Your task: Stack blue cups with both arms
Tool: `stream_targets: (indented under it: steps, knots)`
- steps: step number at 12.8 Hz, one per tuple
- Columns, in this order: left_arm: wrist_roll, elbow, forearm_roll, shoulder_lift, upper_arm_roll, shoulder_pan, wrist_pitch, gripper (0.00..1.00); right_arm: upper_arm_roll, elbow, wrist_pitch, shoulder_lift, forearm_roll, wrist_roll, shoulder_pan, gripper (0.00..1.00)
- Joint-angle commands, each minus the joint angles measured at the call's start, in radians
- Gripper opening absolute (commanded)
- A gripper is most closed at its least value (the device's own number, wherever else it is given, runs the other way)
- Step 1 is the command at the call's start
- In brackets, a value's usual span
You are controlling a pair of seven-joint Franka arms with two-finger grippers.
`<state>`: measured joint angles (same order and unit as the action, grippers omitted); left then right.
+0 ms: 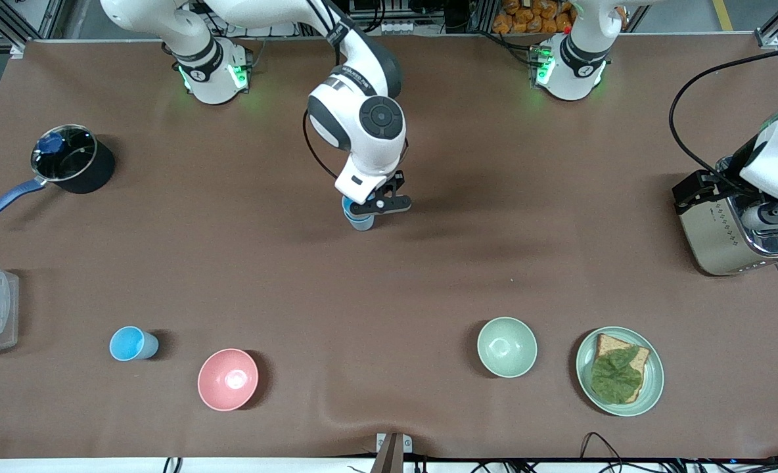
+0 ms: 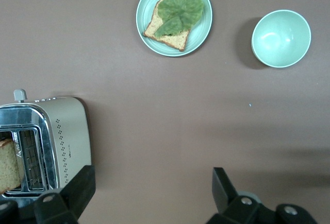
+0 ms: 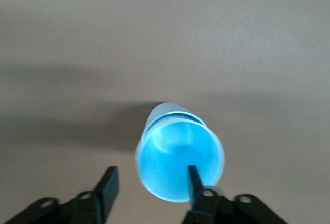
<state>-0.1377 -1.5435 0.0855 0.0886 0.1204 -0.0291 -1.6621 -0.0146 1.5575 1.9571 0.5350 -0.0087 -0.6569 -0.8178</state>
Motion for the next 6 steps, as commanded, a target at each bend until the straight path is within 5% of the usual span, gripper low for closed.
stream_targets:
  steps: [1, 6]
  knots:
    - [0.026, -0.009, -0.058, -0.023, 0.004, -0.009, 0.022, 1.00, 0.012, -0.022, -0.065, -0.053, -0.007, 0.017, 0.116, 1.00]
    - [0.023, 0.002, -0.066, -0.023, 0.005, -0.006, 0.024, 1.00, 0.013, 0.071, -0.214, -0.234, 0.000, 0.386, 0.400, 1.00]
